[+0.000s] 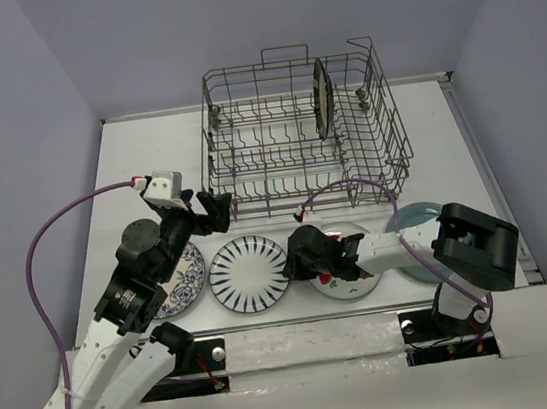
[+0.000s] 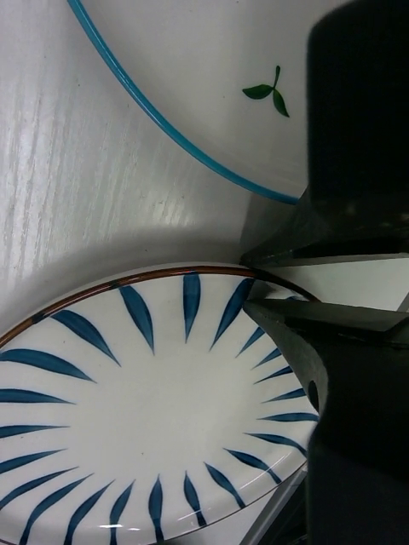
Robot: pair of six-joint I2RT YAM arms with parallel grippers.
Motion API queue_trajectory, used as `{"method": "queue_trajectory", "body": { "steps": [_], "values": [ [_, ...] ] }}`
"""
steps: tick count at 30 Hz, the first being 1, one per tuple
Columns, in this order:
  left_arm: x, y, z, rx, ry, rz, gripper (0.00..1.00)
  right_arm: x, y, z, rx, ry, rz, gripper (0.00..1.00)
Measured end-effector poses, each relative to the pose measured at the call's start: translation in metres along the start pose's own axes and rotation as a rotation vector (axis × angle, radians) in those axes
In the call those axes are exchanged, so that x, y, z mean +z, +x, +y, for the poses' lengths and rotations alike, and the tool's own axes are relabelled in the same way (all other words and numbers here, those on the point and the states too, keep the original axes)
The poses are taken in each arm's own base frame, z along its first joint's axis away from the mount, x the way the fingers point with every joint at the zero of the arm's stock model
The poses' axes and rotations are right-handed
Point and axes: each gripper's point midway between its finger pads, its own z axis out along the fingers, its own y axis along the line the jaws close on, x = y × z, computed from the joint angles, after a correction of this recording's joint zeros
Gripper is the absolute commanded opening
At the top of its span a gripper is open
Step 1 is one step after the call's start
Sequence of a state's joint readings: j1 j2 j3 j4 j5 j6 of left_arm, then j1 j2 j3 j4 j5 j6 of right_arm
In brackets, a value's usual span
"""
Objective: Load the plates into the dish rack
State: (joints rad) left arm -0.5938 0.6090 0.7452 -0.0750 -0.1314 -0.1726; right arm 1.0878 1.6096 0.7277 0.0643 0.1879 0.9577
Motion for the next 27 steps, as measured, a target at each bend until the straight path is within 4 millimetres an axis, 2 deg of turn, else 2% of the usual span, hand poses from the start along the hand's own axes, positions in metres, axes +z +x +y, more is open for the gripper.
{"method": "queue_trajectory", "body": {
  "steps": [3,9,13,19,24,27],
  "values": [
    [-0.001,-0.001,0.000,0.000,0.002,-0.002,0.99,0.001,-0.001,0.000,0.019,0.003,-0.006,0.07],
    [-0.001,0.000,-0.002,-0.001,0.011,0.000,0.99,-0.003,-0.003,0.002,0.072,-0.007,-0.020,0.07],
    [-0.001,0.000,-0.005,-0.001,0.026,0.003,0.99,-0.027,-0.007,-0.002,0.063,-0.018,-0.033,0.07],
    [0.000,0.003,-0.012,-0.008,0.073,0.020,0.99,-0.079,-0.028,0.010,0.009,-0.100,-0.082,0.07],
    [0.006,0.012,-0.022,-0.018,0.141,0.062,0.99,-0.109,-0.043,0.014,-0.007,-0.164,-0.110,0.07],
    [0.009,0.017,-0.026,-0.035,0.188,0.089,0.99,-0.118,-0.052,0.016,-0.004,-0.195,-0.124,0.07]
  ]
}}
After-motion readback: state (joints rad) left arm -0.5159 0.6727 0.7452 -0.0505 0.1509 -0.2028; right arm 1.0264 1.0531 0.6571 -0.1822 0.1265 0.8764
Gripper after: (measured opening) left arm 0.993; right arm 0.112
